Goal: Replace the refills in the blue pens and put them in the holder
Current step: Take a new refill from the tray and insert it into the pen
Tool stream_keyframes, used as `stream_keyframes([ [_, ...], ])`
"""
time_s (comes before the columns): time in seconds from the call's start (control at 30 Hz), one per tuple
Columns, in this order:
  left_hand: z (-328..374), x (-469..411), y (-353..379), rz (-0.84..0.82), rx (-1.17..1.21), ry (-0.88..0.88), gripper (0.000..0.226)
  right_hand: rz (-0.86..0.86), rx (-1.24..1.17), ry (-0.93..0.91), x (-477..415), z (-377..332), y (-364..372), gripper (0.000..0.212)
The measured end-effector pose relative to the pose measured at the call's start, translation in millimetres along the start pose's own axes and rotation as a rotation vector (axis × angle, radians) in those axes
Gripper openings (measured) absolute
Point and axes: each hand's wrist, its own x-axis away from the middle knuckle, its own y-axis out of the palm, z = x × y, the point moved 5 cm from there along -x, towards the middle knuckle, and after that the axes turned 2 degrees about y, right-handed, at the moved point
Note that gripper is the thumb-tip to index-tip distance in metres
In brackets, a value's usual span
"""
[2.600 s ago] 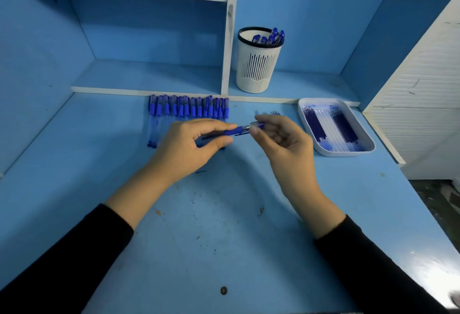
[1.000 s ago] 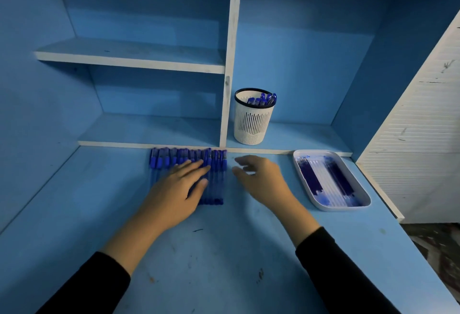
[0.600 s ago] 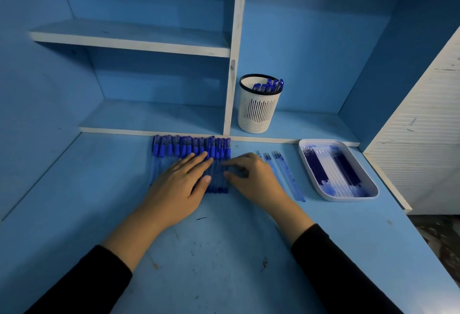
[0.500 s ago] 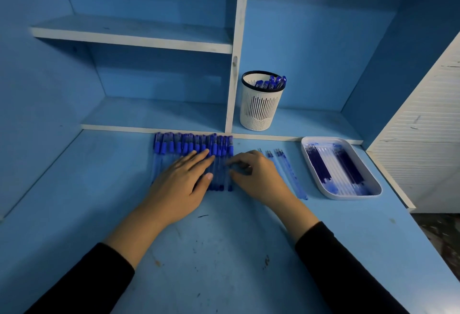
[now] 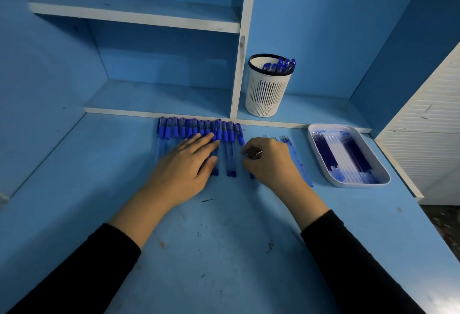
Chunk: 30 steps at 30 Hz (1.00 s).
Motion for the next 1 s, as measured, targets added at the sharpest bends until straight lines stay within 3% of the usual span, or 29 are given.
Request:
stream_keyframes([
  [0.17,10.7,3.3,-13.9,0.125,0.201,-0.028,0.051,-0.034,-0.398,0.213,8.1,23.4,-11.7,0.023],
  [0.3,24.7,4.4,-21.5,0.25,0.598,-0.095,0.037,-0.059,-0.888,0.32,26.0,28.6,-14.8,0.018],
  [0.4,31.5,3.3,-19.8,0.259,0.908,-0.196,0.037,-0.111,-1.101,0.312,46.7,20.3,-10.2,0.019],
  [0.6,47.5,6.6,-19.0,0.282,1.182,-0.252,0.033,-0.117,-1.158,0.269,72.3,6.0,1.7,0.02],
  [0.9,55.0,13.0,-15.0,0.353,1.372,-0.297,0.035,-0.131,-1.207,0.164,77.8,-2.3,7.9,0.023],
  [1.0,53.8,14.3,-20.2,0.389,1.335,-0.272,0.031,-0.099,-1.102,0.095,76.8,-1.5,4.4,0.023],
])
